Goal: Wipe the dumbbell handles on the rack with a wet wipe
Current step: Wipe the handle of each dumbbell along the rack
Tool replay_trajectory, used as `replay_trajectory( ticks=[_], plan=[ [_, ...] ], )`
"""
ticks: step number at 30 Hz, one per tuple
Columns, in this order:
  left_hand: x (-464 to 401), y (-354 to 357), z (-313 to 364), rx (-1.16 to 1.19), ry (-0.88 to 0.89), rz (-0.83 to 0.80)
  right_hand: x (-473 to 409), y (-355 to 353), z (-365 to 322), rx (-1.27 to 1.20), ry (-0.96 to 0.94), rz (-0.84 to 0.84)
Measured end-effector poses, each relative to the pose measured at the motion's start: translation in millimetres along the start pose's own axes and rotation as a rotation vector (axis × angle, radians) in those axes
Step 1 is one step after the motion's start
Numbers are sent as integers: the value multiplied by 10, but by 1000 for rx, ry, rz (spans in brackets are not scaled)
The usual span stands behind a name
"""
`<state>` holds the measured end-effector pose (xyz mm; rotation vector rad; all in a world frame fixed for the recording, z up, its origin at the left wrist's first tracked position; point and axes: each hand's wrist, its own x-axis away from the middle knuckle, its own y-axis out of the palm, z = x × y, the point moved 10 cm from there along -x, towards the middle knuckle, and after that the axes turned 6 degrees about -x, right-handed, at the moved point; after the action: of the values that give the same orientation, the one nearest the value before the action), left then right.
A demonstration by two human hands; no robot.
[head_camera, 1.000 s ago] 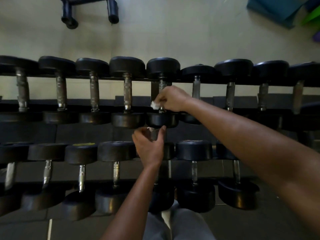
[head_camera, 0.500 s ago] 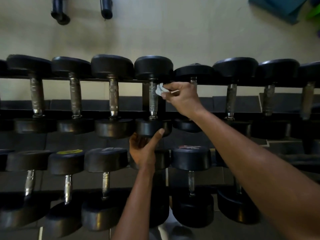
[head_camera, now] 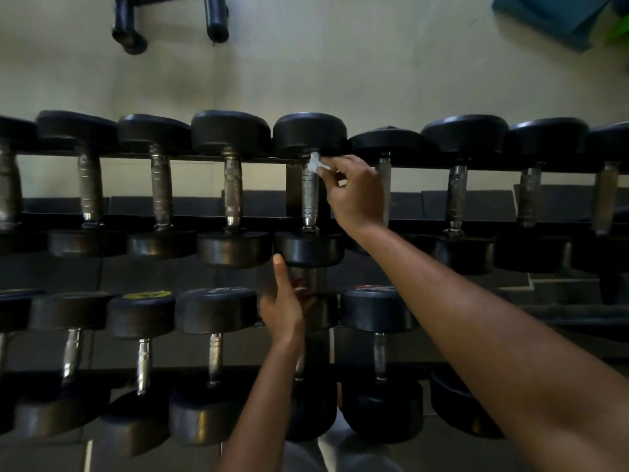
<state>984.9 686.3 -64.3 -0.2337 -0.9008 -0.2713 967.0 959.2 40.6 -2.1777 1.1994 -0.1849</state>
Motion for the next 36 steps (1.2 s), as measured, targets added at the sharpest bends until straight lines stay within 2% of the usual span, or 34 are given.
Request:
replay_trajectory(
  ticks=[1,2,3,4,6,8,14,19,24,27,31,36],
  plan=[
    [134,-168,288,-209,211,127,-12,-2,-22,3,-2,23],
    [291,-196,623,-404,436,177,-19,11,-43,5,-2,29],
    [388,-133,887,-578,605,178,-28,49,-61,5,6,12],
    [402,-38,1059,-719,684,143,-36,107,-75,10,19,-21],
    [286,80,1224,-864,631,64,-54,188,-79,33,51,-77],
    [184,128,1303,-874,540,18,-85,207,-45,74,75,-92],
    [167,207,1443,-951,506,20,-142,206,-28,144,61,-177],
    [111,190,1450,-981,438,27,37,287,-29,247,75,-388],
    [106,219,1437,-1001,395,8,394,225,274,264,276,-571],
    [97,222,1422,-1004,382,2,541,236,480,113,455,-631],
    [54,212,1403,-1005,360,23,495,314,453,-91,520,-631],
    [17,202,1397,-1006,354,42,472,408,566,-103,591,-625]
  ],
)
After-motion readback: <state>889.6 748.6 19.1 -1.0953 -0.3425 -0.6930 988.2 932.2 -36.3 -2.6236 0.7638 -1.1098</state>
